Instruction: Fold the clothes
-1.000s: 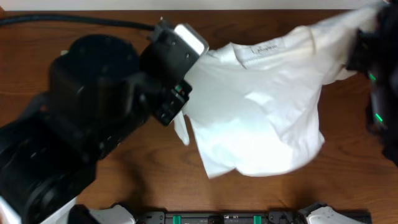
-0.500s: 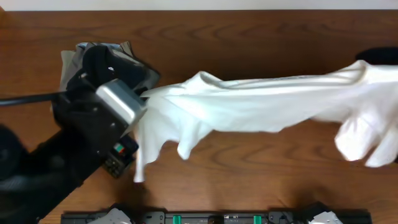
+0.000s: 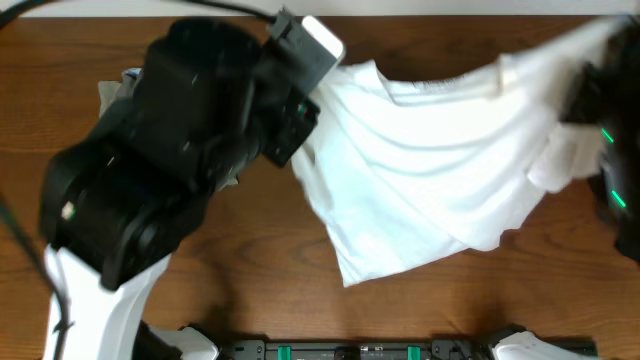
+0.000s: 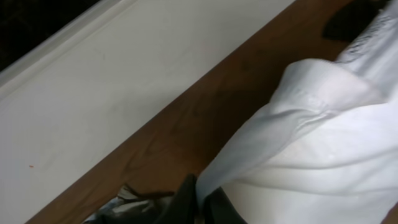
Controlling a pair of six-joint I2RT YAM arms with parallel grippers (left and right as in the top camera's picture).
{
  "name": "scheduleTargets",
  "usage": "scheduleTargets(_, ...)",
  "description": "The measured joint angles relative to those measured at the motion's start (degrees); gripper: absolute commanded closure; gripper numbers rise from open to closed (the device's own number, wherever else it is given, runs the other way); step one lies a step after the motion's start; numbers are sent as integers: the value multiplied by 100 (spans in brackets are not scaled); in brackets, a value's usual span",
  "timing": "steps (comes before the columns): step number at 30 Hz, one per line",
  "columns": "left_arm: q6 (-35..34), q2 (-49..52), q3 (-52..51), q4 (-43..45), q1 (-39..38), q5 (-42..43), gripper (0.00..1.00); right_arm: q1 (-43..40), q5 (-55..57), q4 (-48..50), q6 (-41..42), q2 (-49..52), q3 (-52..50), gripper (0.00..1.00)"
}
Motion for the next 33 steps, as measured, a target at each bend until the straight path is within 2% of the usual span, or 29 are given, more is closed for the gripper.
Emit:
scheduleTargets(6, 2, -216, 2, -13, -35, 48, 94, 2, 26, 273, -122, 55, -61, 99)
scheduleTargets(15, 107, -1661, 151, -313, -772, 133, 94, 249, -498, -149, -28, -1292, 304, 99)
scheduleTargets(21, 129, -2406, 247, -323, -1117, 240, 94, 254, -1318, -299, 127, -1899, 446, 99)
scheduleTargets(26, 133, -2444, 109, -289, -1145, 52, 94, 254, -1537, -354, 166, -1784, 431, 99)
scheduleTargets(33, 168, -1825, -874, 350, -1132, -962, 94, 254, -1108, -501, 168, -1093, 435, 99)
